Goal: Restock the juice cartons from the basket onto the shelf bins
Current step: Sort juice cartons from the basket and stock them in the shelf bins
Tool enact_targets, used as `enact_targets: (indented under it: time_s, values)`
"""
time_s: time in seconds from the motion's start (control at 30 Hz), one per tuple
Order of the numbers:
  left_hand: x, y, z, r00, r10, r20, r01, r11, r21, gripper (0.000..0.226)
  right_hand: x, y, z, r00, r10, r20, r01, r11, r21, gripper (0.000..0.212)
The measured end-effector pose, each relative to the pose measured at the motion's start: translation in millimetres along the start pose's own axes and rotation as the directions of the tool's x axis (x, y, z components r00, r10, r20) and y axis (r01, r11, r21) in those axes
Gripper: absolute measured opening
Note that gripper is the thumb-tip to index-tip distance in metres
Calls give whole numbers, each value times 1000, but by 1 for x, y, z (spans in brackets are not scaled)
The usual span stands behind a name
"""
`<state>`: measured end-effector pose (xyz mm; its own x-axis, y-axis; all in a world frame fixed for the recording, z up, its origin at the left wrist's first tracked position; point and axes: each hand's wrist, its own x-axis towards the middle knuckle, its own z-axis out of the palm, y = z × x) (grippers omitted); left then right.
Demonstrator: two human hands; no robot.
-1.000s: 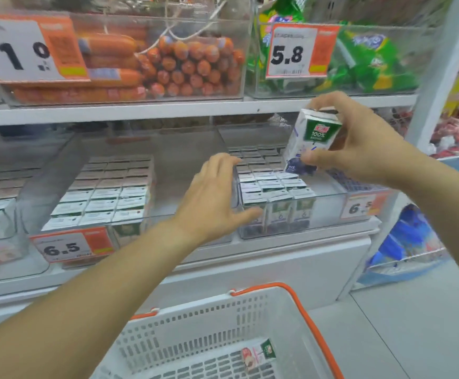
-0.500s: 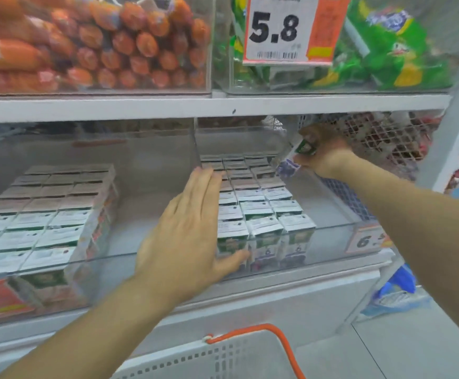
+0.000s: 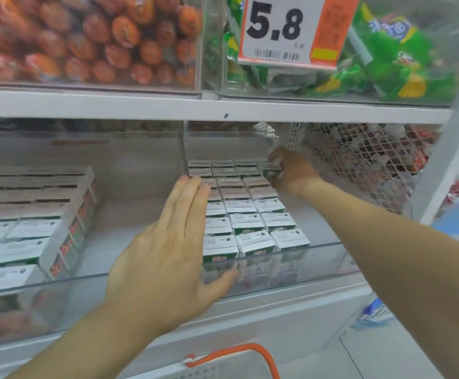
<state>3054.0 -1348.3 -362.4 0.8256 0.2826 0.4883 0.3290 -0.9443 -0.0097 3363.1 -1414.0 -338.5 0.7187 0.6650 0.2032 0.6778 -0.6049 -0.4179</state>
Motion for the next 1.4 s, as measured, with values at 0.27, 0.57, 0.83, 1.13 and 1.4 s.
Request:
enact_targets:
  time_s: [0.27,0.57,0.83,1.13,1.4]
  values:
    - [-1,0,2,998,12,-63,-12,1000,-8,111,-50,-2,-55,997,6,-74,-2,998,59,33]
    - [-3,3,-5,1000,-13,-8,12,995,-98,111,-235,-63,-60,983,-144,-116,178,905,387,16]
    - [-31,3,-18,961,-20,-277,-59,960,-274,70,-336,-38,88,854,42,518,-209,940,269,20]
    - [-271,0,102,712,-127,691,604,614,-509,19,-381,-2,240,688,203,697,-213,974,-74,30]
    - [-364,-18,181,313,-98,944,887,385,-254,22,-362,11,309,755,247,608,-124,964,-237,80]
